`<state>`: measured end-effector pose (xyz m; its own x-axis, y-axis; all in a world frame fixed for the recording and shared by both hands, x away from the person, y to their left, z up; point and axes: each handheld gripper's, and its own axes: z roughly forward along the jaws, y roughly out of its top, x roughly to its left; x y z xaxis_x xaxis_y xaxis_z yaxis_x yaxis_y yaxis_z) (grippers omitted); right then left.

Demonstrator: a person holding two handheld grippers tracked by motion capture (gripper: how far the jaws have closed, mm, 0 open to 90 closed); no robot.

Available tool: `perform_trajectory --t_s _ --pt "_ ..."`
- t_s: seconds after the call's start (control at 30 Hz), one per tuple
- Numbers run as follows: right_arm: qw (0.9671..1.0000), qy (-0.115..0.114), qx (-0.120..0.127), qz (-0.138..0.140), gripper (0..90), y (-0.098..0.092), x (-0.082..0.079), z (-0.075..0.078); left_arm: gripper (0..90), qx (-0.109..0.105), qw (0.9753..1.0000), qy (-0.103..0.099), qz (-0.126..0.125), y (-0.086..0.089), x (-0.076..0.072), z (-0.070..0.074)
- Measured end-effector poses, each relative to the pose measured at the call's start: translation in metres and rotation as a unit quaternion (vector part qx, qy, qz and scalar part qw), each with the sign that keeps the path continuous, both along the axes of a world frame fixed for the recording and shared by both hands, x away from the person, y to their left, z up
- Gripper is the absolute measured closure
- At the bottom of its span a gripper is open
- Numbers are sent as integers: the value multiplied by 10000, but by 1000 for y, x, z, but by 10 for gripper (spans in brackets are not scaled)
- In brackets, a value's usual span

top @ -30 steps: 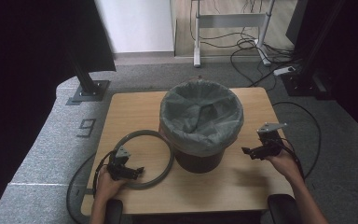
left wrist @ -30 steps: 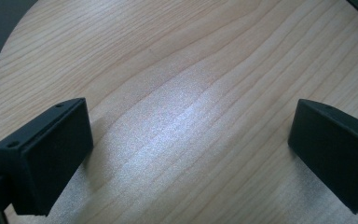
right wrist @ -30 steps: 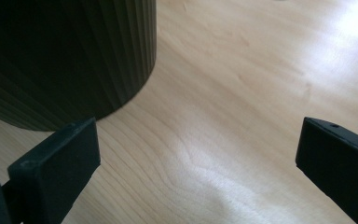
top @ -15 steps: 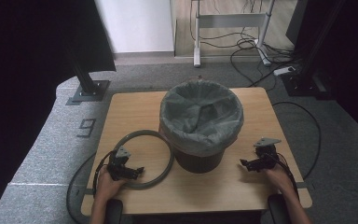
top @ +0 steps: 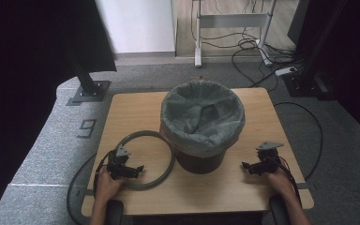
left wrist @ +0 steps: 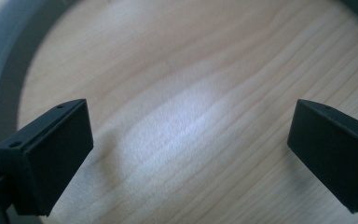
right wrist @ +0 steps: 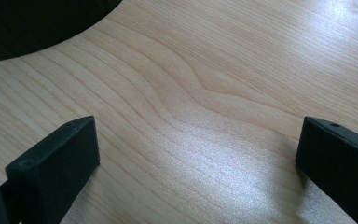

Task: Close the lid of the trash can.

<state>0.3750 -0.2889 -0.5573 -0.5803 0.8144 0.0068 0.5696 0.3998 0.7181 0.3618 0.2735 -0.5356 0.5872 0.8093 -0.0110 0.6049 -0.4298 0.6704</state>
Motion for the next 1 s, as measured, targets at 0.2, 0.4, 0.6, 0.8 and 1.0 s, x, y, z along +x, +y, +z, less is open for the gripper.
perform_trajectory --t_s 0.2,0.4,0.6,0.8,1.0 --pt "10000 -2 0 -32 0 0 -1 0 0 -156 9997 -117 142 7 0 11" --pt "10000 2 0 -47 0 0 -1 0 0 -338 9987 -152 346 20 6 20" --pt "10000 1 0 -61 0 0 -1 0 0 -303 9971 -219 659 37 16 22" --pt "10000 5 1 -80 0 1 -1 0 0 -261 9958 -123 866 51 29 13" --pt "10000 1 -1 -77 0 1 -1 0 0 -220 9956 89 906 53 35 0"
